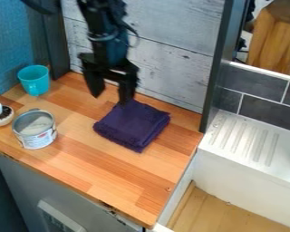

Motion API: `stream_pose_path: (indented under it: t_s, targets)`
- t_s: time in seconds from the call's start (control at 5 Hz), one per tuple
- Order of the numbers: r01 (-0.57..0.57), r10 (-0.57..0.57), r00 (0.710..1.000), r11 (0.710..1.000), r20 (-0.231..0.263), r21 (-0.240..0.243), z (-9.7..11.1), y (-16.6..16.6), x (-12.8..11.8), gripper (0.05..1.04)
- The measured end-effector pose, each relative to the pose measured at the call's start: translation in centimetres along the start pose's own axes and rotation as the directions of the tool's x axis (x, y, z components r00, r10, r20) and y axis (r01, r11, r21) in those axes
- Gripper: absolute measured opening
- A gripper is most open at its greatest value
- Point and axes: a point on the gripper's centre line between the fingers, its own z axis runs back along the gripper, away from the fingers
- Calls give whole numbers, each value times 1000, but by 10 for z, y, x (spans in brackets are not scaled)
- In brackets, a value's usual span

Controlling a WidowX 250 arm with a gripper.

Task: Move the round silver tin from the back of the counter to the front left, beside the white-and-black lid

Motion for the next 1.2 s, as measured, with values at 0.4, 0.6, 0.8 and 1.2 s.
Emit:
stream_pose_path:
  t_s: [0.4,0.6,0.8,1.2]
  targets:
    - [92,-89,993,995,-82,26,0,1,5,1000]
    - [92,-89,993,995,-80,27,0,1,6,1000]
    - [92,-89,993,995,-80,27,0,1,6,1000]
    - [92,-89,993,995,-82,26,0,1,5,1000]
